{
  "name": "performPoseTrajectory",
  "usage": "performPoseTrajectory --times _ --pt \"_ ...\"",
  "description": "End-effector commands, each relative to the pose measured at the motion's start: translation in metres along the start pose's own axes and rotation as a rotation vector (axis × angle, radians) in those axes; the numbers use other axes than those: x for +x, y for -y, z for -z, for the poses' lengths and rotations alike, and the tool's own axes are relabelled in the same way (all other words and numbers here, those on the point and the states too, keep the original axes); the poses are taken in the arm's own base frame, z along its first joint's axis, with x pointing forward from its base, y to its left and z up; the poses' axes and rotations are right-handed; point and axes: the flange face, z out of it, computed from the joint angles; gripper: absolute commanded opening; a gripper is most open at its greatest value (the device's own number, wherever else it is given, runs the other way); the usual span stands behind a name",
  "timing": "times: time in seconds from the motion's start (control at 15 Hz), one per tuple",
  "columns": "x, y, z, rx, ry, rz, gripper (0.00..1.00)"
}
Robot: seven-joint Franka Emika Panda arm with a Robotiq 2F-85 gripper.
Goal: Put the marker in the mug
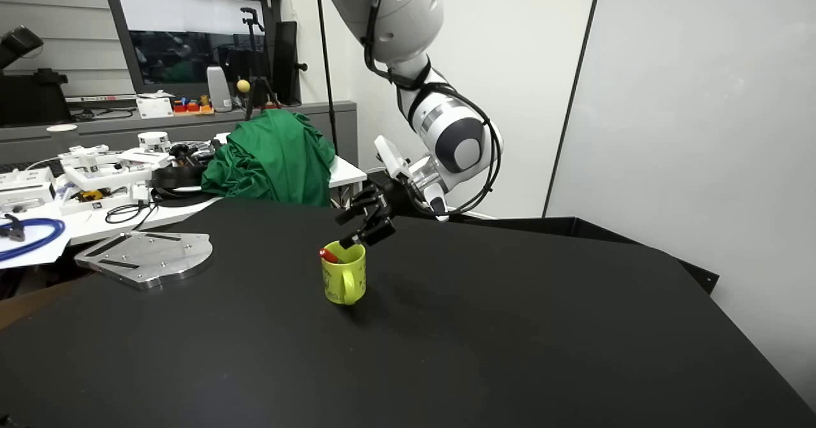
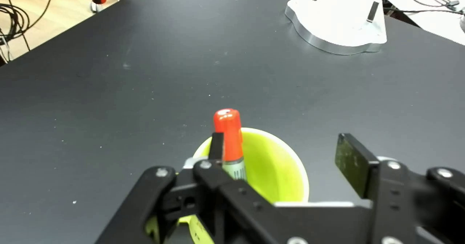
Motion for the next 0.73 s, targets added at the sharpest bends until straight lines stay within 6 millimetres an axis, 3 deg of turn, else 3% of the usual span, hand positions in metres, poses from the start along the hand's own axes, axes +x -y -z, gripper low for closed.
performPoseTrajectory --times 0.0,0.33,0.4,0.67 --pt "-0.026 0.014 0.032 0.022 -0.007 0.012 1.00" --pt "-0.057 0.020 0.059 0.032 -0.042 0.090 1.00" --pt "-0.041 0.021 0.047 0.023 -0.036 0.072 1.00" --pt "-0.051 0.025 0.057 0.029 -0.050 0.092 1.00"
